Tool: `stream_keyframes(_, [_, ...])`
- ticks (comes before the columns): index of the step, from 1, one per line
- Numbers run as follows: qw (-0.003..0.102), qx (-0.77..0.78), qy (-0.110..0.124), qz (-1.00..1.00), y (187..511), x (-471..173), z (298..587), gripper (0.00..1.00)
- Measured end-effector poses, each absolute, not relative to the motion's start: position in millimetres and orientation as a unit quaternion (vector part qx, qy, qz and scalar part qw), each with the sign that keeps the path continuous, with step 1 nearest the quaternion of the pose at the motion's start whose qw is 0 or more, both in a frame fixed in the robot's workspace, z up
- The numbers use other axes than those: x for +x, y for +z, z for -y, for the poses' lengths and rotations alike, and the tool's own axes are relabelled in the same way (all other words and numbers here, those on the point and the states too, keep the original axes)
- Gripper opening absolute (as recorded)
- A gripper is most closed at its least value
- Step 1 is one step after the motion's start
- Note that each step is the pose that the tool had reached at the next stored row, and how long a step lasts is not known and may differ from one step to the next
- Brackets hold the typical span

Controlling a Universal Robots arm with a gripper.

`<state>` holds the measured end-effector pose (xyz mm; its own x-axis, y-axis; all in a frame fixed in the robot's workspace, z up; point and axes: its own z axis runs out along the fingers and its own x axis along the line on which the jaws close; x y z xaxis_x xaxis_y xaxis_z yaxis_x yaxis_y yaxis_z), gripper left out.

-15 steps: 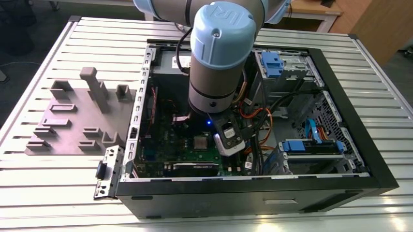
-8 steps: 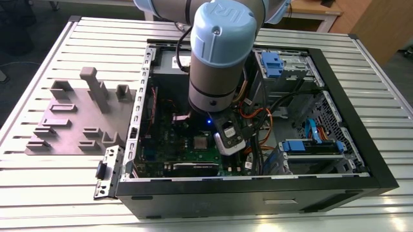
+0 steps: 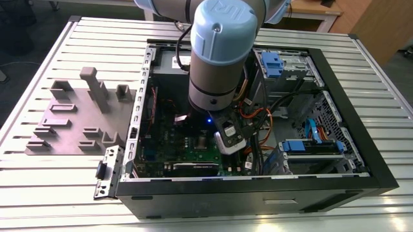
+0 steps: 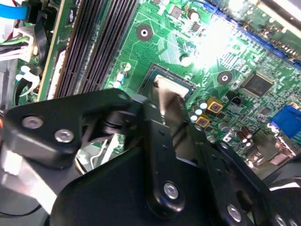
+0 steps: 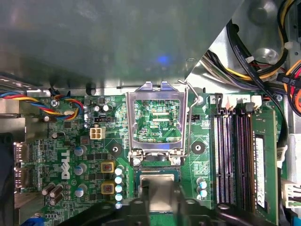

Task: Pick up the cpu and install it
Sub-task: 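Pick up the cpu and move it towards the insertion slot, then place the cpu into insertion slot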

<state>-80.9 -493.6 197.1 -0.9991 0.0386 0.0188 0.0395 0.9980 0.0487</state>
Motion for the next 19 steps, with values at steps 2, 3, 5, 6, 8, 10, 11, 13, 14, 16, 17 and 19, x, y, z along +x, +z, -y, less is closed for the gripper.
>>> stream_keyframes(2, [0.009,-0.020,-0.025,0.999,197.5,-80.9,493.6,0.27])
stream_keyframes(3, [0.009,-0.020,-0.025,0.999,197.6,-80.9,493.6,0.21])
stream_keyframes(5, [0.009,-0.020,-0.025,0.999,197.9,-80.9,493.6,0.15])
stream_keyframes(6, [0.009,-0.020,-0.025,0.999,197.9,-80.9,493.6,0.11])
stream_keyframes(8, [0.009,-0.020,-0.025,0.999,197.9,-80.9,493.6,0.11])
stream_keyframes(10, [0.009,-0.020,-0.025,0.999,198.0,-80.9,493.6,0.11])
stream_keyframes(11, [0.009,-0.020,-0.025,0.999,198.0,-80.9,493.6,0.11])
stream_keyframes(13, [0.009,-0.019,-0.025,0.999,198.5,-80.9,493.6,0.11])
stream_keyframes(14, [0.009,-0.020,-0.025,0.999,198.6,-80.9,493.6,0.11])
stream_keyframes(16, [0.009,-0.020,-0.025,0.999,198.6,-80.9,493.6,0.11])
stream_keyframes(17, [0.009,-0.020,-0.025,0.999,198.6,-80.9,493.6,0.11])
stream_keyframes(19, [0.009,-0.020,-0.025,0.999,198.7,-80.9,493.6,0.11])
